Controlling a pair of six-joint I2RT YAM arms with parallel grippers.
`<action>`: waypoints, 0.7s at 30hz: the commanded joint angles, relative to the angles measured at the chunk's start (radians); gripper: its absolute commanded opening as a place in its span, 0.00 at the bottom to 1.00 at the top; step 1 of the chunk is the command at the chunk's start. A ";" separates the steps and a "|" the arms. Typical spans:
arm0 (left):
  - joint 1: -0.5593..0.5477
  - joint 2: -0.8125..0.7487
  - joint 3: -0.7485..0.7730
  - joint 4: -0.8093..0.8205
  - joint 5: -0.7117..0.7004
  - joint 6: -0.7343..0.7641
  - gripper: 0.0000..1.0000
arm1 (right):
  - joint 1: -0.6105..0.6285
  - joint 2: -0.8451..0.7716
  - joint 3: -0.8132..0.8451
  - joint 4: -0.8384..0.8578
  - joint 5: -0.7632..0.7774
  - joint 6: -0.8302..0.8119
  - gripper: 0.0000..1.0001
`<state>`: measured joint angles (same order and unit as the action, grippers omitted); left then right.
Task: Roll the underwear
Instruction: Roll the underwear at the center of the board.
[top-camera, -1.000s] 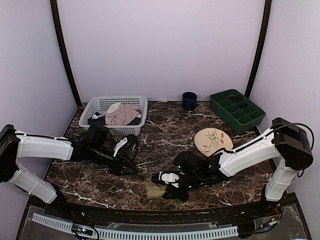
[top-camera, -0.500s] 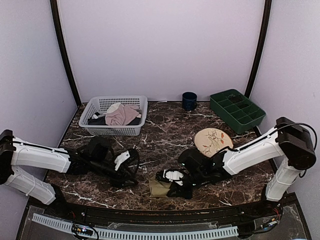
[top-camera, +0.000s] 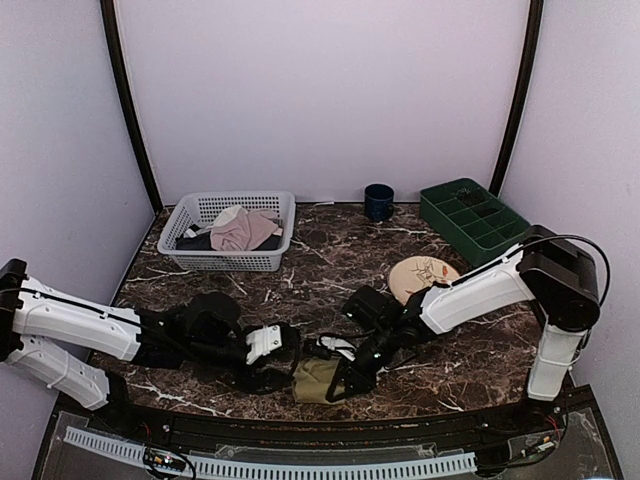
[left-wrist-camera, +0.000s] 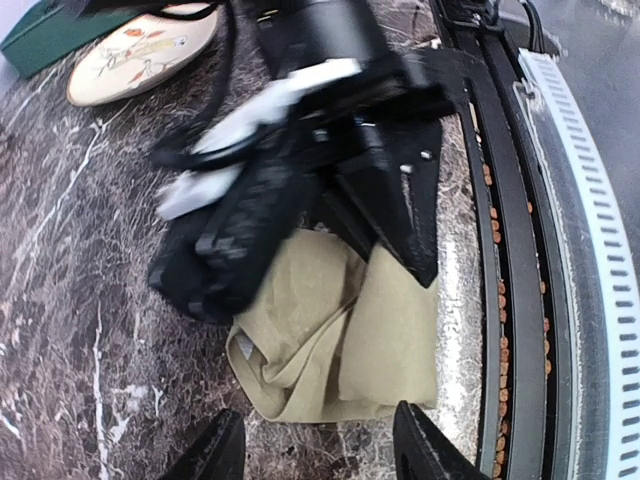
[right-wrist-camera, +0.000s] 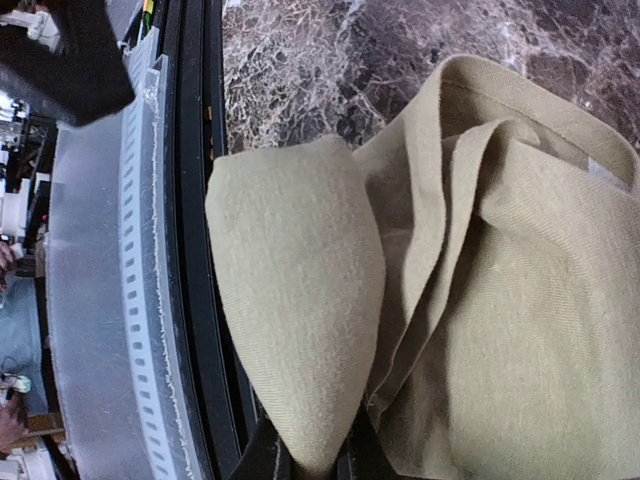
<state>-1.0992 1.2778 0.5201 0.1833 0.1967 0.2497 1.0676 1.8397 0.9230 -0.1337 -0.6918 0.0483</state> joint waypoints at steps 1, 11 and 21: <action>-0.075 0.001 0.025 -0.010 -0.116 0.090 0.53 | -0.039 0.063 0.026 -0.078 -0.127 0.082 0.00; -0.165 0.181 0.123 0.052 -0.130 0.143 0.52 | -0.077 0.149 0.090 -0.136 -0.219 0.129 0.00; -0.166 0.360 0.185 0.024 -0.135 0.140 0.34 | -0.096 0.157 0.099 -0.131 -0.216 0.118 0.01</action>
<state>-1.2606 1.6150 0.6773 0.2371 0.0673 0.3893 0.9871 1.9701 1.0130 -0.2279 -0.9329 0.1677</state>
